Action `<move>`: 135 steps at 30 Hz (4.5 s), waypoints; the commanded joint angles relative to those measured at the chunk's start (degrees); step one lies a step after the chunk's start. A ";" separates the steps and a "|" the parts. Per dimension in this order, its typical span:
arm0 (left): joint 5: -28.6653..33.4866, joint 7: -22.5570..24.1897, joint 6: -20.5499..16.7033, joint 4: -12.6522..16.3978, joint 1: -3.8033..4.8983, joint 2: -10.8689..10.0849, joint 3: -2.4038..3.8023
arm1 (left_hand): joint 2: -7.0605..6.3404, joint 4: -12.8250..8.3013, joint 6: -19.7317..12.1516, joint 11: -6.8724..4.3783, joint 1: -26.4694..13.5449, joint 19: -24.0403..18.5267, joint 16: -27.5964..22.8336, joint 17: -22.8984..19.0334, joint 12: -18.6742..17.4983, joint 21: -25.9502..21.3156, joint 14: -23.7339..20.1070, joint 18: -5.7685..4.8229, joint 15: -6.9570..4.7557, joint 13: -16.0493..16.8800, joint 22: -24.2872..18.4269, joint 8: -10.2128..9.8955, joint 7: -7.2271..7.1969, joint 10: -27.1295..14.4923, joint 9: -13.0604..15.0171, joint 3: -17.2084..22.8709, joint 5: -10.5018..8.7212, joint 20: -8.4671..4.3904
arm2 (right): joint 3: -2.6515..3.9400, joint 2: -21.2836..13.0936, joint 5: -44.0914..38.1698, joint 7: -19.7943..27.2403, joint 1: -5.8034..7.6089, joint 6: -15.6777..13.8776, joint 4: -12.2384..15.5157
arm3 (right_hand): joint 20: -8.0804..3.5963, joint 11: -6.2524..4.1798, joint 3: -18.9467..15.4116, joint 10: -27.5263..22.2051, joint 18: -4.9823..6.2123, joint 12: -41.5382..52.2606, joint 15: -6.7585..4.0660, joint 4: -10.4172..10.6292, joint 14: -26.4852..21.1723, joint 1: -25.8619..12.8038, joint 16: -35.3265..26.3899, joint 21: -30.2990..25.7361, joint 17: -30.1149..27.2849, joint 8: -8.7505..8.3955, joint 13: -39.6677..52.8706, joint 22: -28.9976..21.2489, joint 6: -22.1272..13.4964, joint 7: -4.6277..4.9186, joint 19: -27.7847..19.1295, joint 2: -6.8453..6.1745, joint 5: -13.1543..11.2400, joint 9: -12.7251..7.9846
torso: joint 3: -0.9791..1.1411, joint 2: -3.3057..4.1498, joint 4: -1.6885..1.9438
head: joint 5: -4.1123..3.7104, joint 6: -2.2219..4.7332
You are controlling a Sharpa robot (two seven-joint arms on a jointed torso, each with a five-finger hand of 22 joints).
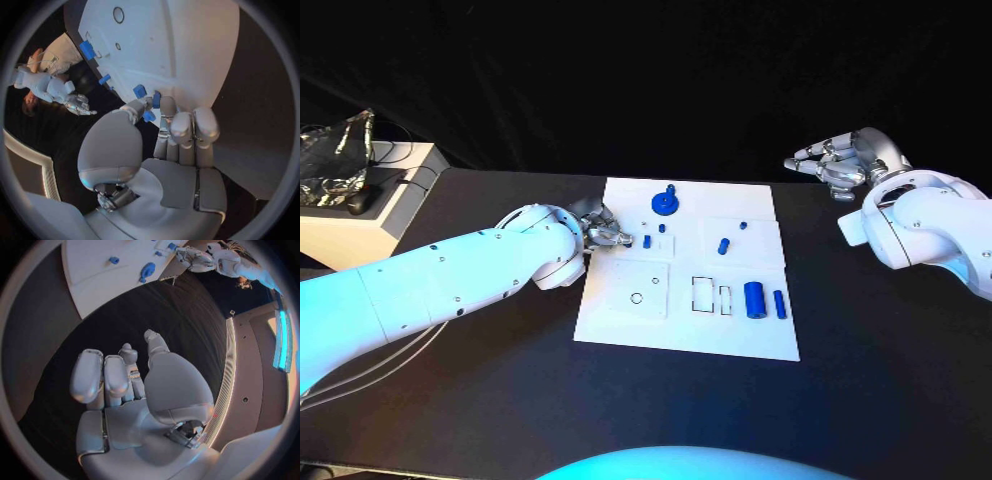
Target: Assemble the parts on the task board
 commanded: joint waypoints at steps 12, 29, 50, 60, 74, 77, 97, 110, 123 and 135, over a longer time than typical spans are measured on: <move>0.95 -1.49 3.29 -0.25 -0.77 0.75 -0.64 | 0.75 3.10 1.32 -0.60 0.36 0.22 0.68 0.10 1.04 0.39 0.13 -0.72 -0.36 0.02 4.81 0.98 -0.93 -0.53 1.13 -4.01 -0.25 -0.30 | 0.02 0.01 -0.58 0.43 -0.02 0.05 0.07 | -0.41 -0.08 -0.09 -0.28 0.28 -0.37 -0.16 -0.19 0.05 0.09 -0.33 -0.35 -0.07 -0.35 0.02 8.57 0.11 0.42 2.26 0.24 0.20 -0.09 | -0.04 -0.01 -0.01 | 0.02 0.00; 0.83 -1.30 2.85 -0.22 -0.76 0.96 -0.62 | 1.08 6.28 1.61 -0.60 1.12 0.32 0.91 0.10 1.12 0.47 0.11 -0.79 -0.35 0.34 4.98 1.54 -1.01 -0.44 1.14 -10.26 -0.24 -0.32 | 0.02 0.02 -0.60 0.43 -0.02 0.03 0.04 | -0.41 -0.08 -0.09 -0.28 0.28 -0.37 -0.16 -0.19 0.05 0.09 -0.33 -0.35 -0.07 -0.35 0.02 8.57 0.11 0.42 2.26 0.24 0.20 -0.09 | -0.07 0.00 0.01 | -0.01 -0.01; 0.60 -1.18 2.10 -0.32 -0.76 0.94 -0.56 | 1.55 7.94 1.52 -0.59 1.47 0.36 0.89 -0.03 1.38 0.37 0.10 -0.76 -0.31 0.50 5.01 2.25 -1.03 -0.47 1.65 -14.53 -0.28 -0.29 | 0.02 0.03 -0.61 0.46 -0.02 0.00 0.02 | -0.41 -0.08 -0.09 -0.28 0.28 -0.37 -0.16 -0.19 0.05 0.09 -0.33 -0.35 -0.07 -0.35 0.02 8.57 0.11 0.42 2.26 0.24 0.20 -0.09 | -0.07 0.03 0.02 | 0.05 0.15; 0.48 -1.17 1.75 -0.61 -0.77 0.90 -0.30 | 3.26 9.95 1.55 -0.45 2.60 0.39 0.95 -0.03 1.55 0.33 0.08 -0.75 -0.23 0.46 5.08 2.66 -0.92 -0.58 1.90 -22.86 -0.32 -0.28 | 0.02 0.00 -0.61 0.49 -0.02 -0.03 0.03 | -0.41 -0.08 -0.09 -0.28 0.28 -0.37 -0.16 -0.19 0.05 0.09 -0.33 -0.35 -0.07 -0.35 0.02 8.57 0.11 0.42 2.26 0.24 0.20 -0.09 | -0.08 0.05 0.00 | -0.04 0.16; 0.59 -1.06 2.06 0.15 -0.79 0.58 0.41 | 4.84 11.25 1.48 -0.29 3.39 0.44 1.05 0.04 1.80 0.34 0.10 -0.70 -0.15 0.37 5.19 3.07 -0.70 -0.64 2.25 -33.62 -0.53 -0.16 | 0.02 -0.09 -0.61 0.53 -0.02 -0.13 0.06 | -0.41 -0.08 -0.09 -0.28 0.28 -0.37 -0.16 -0.19 0.05 0.09 -0.33 -0.35 -0.07 -0.35 0.02 8.57 0.11 0.42 2.26 0.24 0.20 -0.09 | -0.07 -0.02 0.05 | -0.03 0.14; 0.59 -1.09 2.05 0.23 -0.79 0.48 0.49 | 5.15 11.25 1.41 -0.28 3.60 0.45 1.05 0.06 1.84 0.35 0.03 -0.69 -0.16 0.33 5.21 3.15 -0.72 -0.67 2.31 -34.11 -0.58 -0.20 | 0.02 -0.09 -0.61 0.53 -0.02 -0.13 0.06 | -0.41 -0.08 -0.09 -0.28 0.28 -0.37 -0.16 -0.19 0.05 0.09 -0.33 -0.35 -0.07 -0.35 0.02 8.57 0.11 0.42 2.26 0.24 0.20 -0.09 | -0.09 0.00 0.02 | 0.00 0.15; 0.56 -1.14 1.82 0.56 -0.80 0.06 0.99 | 5.69 10.56 1.26 -0.31 4.55 0.40 1.09 0.13 1.94 0.30 0.08 -0.63 -0.15 0.29 5.22 3.29 -0.74 -0.74 2.40 -34.11 -0.40 -0.01 | 0.02 -0.11 -0.61 0.54 -0.02 -0.14 0.05 | -0.41 -0.08 -0.09 -0.28 0.28 -0.37 -0.16 -0.19 0.05 0.09 -0.33 -0.35 -0.07 -0.35 0.02 8.57 0.11 0.42 2.26 0.24 0.20 -0.09 | -0.09 0.01 0.05 | -0.03 0.18; 1.73 -0.64 0.93 0.34 -0.80 0.16 1.13 | 7.35 11.81 0.73 -0.31 3.61 0.27 0.92 -0.04 1.99 0.01 0.09 -0.59 -0.16 0.21 5.12 3.42 -0.71 -1.00 2.45 -32.75 0.31 -0.09 | 0.02 -0.16 -0.64 0.49 -0.02 -0.12 0.02 | -0.41 -0.08 -0.05 -0.27 0.29 -0.36 -0.16 -0.30 0.05 0.13 -0.37 -0.41 -0.10 -0.36 0.01 8.56 0.08 0.42 2.27 0.27 0.24 -0.11 | -0.04 -0.01 0.00 | 0.03 0.12; 2.74 -0.78 1.52 0.11 -0.80 0.26 1.17 | 8.46 12.73 0.33 -0.26 0.95 0.19 0.73 -0.17 2.00 -0.23 0.01 -0.62 -0.16 0.09 5.06 3.49 -0.67 -1.08 2.33 -28.22 0.40 -0.19 | 0.02 -0.22 -0.67 0.45 -0.02 -0.11 0.00 | -0.41 -0.08 -0.05 -0.27 0.29 -0.36 -0.16 -0.30 0.05 0.13 -0.37 -0.41 -0.10 -0.36 0.01 8.56 0.08 0.42 2.27 0.27 0.24 -0.11 | -0.04 -0.01 0.01 | 0.09 0.14; 3.08 -0.72 1.81 0.29 -0.79 0.12 1.28 | 9.91 13.12 0.03 -0.27 -1.75 0.23 0.76 -0.05 2.03 -0.19 0.02 -0.64 -0.20 0.07 5.13 3.39 -0.63 -1.13 2.19 -23.78 0.49 -0.22 | 0.01 -0.26 -0.69 0.43 -0.02 -0.07 -0.03 | -0.41 -0.08 -0.05 -0.27 0.29 -0.36 -0.16 -0.30 0.05 0.13 -0.37 -0.41 -0.10 -0.36 0.01 8.56 0.08 0.42 2.27 0.27 0.24 -0.11 | -0.05 -0.01 0.02 | 0.06 0.19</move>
